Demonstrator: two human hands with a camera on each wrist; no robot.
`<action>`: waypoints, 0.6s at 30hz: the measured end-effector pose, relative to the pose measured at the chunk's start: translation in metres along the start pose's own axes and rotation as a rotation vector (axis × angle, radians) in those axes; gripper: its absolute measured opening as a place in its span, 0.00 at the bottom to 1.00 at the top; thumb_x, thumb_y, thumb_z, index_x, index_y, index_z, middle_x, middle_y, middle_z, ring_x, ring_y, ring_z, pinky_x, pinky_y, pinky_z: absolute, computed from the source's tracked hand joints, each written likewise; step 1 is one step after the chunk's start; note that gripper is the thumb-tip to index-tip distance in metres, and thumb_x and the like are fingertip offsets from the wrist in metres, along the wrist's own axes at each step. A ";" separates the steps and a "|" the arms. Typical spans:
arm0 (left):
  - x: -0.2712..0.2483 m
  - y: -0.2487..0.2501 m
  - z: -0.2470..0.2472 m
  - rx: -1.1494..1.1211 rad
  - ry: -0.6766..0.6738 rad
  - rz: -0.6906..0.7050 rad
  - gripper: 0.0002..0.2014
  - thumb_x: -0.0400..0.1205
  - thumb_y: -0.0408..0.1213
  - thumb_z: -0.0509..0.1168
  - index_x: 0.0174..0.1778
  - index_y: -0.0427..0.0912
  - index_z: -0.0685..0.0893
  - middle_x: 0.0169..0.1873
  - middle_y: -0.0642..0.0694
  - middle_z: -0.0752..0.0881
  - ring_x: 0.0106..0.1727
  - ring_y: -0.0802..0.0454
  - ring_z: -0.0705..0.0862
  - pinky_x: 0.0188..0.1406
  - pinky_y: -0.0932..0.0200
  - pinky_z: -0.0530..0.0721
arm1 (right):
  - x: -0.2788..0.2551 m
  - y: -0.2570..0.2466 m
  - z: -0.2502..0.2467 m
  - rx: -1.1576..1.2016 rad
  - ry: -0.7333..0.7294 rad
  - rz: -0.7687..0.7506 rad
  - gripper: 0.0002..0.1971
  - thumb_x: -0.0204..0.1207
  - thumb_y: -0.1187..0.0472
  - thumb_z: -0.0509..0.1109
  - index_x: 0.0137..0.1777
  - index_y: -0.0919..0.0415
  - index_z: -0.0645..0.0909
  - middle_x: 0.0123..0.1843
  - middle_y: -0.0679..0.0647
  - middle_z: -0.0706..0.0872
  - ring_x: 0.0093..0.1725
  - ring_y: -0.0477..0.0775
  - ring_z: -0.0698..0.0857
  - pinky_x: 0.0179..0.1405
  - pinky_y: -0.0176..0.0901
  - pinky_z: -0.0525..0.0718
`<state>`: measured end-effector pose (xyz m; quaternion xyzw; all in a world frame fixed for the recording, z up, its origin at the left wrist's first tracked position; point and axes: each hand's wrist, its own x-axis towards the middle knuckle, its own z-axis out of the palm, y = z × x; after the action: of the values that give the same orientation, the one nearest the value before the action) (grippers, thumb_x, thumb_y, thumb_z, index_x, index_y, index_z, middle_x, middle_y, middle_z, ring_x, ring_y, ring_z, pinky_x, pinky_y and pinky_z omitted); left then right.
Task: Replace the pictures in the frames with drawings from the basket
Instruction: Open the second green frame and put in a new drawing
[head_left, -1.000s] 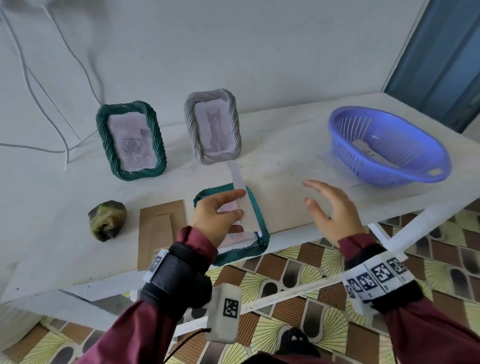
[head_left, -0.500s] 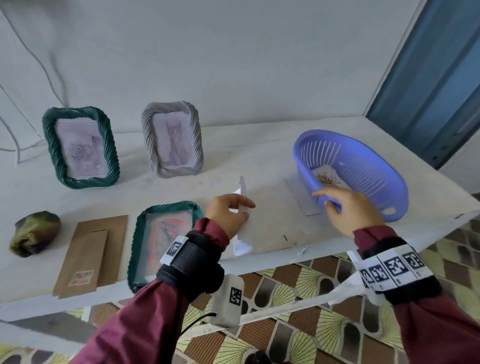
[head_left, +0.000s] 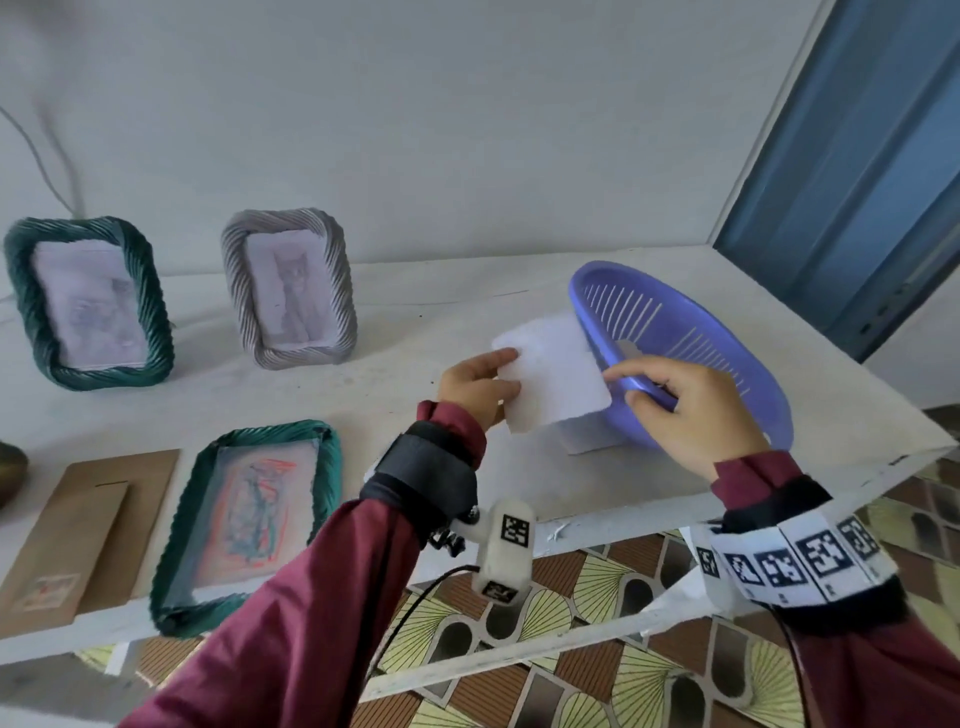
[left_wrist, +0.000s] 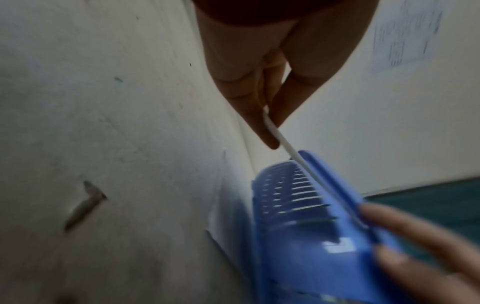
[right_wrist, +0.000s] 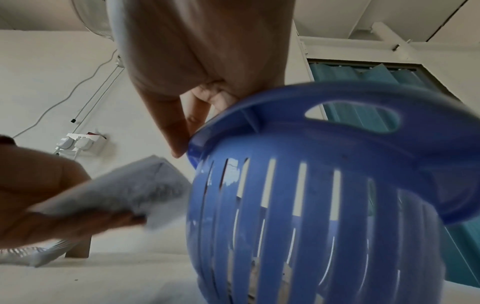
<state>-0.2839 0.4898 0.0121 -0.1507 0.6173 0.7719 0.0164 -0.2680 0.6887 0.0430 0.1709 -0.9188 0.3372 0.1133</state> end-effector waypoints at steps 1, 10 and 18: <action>0.008 -0.005 0.003 0.077 0.040 -0.014 0.22 0.76 0.14 0.57 0.65 0.32 0.78 0.50 0.42 0.80 0.50 0.45 0.79 0.50 0.54 0.83 | 0.001 0.000 -0.002 0.016 0.021 -0.009 0.14 0.74 0.72 0.67 0.51 0.54 0.86 0.30 0.31 0.78 0.24 0.39 0.76 0.24 0.23 0.70; 0.032 -0.034 0.022 0.399 0.004 0.046 0.23 0.76 0.21 0.59 0.68 0.37 0.76 0.56 0.40 0.81 0.50 0.45 0.82 0.52 0.60 0.80 | 0.002 0.006 -0.001 0.043 0.002 -0.025 0.15 0.74 0.71 0.66 0.52 0.52 0.86 0.32 0.51 0.84 0.25 0.45 0.74 0.26 0.25 0.71; 0.035 -0.042 0.041 0.485 -0.137 0.003 0.29 0.78 0.21 0.54 0.76 0.42 0.65 0.65 0.36 0.79 0.61 0.42 0.81 0.61 0.56 0.79 | -0.001 0.002 0.002 0.051 -0.008 -0.058 0.15 0.73 0.73 0.66 0.53 0.56 0.87 0.42 0.43 0.86 0.33 0.24 0.78 0.34 0.15 0.70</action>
<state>-0.3172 0.5333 -0.0284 -0.0890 0.7823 0.6095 0.0926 -0.2681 0.6884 0.0400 0.2015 -0.9051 0.3564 0.1147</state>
